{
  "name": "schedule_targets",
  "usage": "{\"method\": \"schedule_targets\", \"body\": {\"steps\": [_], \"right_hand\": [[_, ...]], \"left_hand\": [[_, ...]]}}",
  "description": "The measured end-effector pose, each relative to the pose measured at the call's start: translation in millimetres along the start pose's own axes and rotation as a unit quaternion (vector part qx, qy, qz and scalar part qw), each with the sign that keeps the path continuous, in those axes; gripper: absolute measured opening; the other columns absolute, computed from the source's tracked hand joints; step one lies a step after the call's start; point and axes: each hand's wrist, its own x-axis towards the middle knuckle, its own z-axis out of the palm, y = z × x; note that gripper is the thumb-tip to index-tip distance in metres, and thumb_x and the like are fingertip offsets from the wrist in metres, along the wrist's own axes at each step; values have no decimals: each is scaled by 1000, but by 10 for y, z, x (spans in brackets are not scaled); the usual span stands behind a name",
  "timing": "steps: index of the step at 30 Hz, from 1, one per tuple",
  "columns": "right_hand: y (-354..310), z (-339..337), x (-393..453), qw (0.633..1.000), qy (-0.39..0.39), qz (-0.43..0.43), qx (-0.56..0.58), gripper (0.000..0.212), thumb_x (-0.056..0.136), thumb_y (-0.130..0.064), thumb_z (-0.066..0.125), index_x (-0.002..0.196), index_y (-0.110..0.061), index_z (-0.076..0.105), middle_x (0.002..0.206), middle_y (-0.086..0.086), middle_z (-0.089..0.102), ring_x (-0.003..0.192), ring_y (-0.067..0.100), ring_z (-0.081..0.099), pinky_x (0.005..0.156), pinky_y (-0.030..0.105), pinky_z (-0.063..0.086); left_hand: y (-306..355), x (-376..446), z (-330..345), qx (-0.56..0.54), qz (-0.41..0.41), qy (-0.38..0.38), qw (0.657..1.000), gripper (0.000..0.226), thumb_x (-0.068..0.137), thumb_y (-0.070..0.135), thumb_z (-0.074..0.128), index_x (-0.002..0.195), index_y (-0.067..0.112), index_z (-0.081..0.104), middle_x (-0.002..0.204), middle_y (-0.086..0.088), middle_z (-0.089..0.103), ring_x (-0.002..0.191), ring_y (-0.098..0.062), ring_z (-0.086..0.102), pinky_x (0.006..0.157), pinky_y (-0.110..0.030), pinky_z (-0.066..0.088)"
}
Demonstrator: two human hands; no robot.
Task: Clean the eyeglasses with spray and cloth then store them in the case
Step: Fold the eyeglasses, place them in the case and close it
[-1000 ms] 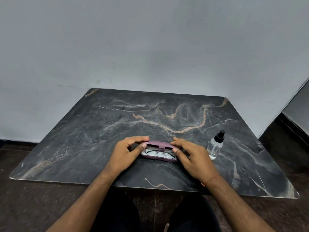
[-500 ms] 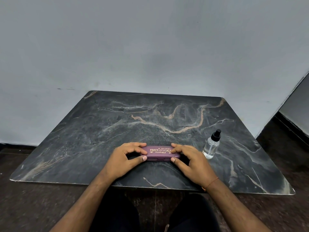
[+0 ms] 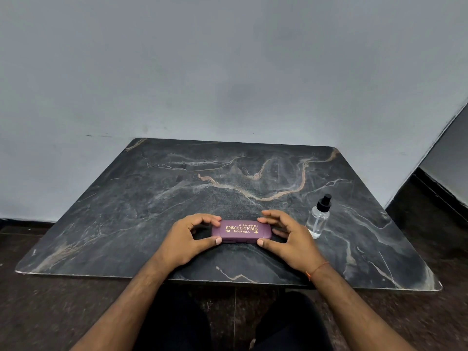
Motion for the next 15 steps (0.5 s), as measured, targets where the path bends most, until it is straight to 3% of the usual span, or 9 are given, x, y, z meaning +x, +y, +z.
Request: {"method": "schedule_targets", "body": {"steps": [8, 15], "right_hand": [[17, 37, -13, 999, 16, -16, -25, 57, 82, -17, 92, 129, -37, 67, 129, -24, 73, 127, -3, 65, 114, 32, 52], [-30, 47, -33, 998, 15, -24, -54, 58, 86, -20, 89, 135, -39, 64, 133, -26, 70, 129, -8, 61, 114, 32, 52]], "left_hand": [[-24, 0, 13, 43, 5, -3, 999, 42, 83, 23, 95, 116, 40, 76, 131, 24, 74, 130, -2, 67, 118, -36, 49], [44, -29, 14, 33, -12, 2, 999, 45, 85, 21, 93, 124, 36, 76, 133, 25, 74, 128, 5, 66, 118, -31, 51]]}}
